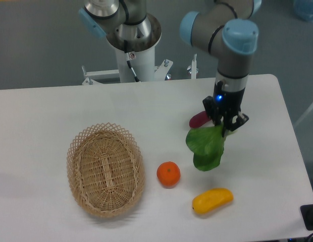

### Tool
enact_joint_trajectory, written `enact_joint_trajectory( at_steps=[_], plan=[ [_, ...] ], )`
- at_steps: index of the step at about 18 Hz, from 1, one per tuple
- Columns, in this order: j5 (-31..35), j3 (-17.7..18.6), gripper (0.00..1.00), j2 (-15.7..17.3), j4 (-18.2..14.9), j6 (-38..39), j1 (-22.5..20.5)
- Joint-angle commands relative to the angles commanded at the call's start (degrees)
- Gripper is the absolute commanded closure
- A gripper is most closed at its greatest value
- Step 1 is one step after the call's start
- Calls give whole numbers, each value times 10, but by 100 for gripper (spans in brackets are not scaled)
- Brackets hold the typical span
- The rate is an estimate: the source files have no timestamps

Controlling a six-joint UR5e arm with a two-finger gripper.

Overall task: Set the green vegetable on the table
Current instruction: 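Lower the held green bok choy toward the table beside the orange, then open the gripper to release the bok choy onto the table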

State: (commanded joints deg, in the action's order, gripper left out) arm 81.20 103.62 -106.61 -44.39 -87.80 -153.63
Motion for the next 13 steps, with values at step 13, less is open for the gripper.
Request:
enact_joint_trajectory(
  at_steps=[13],
  plan=[
    [10, 21, 71, -76, 19, -14, 4]
  ],
)
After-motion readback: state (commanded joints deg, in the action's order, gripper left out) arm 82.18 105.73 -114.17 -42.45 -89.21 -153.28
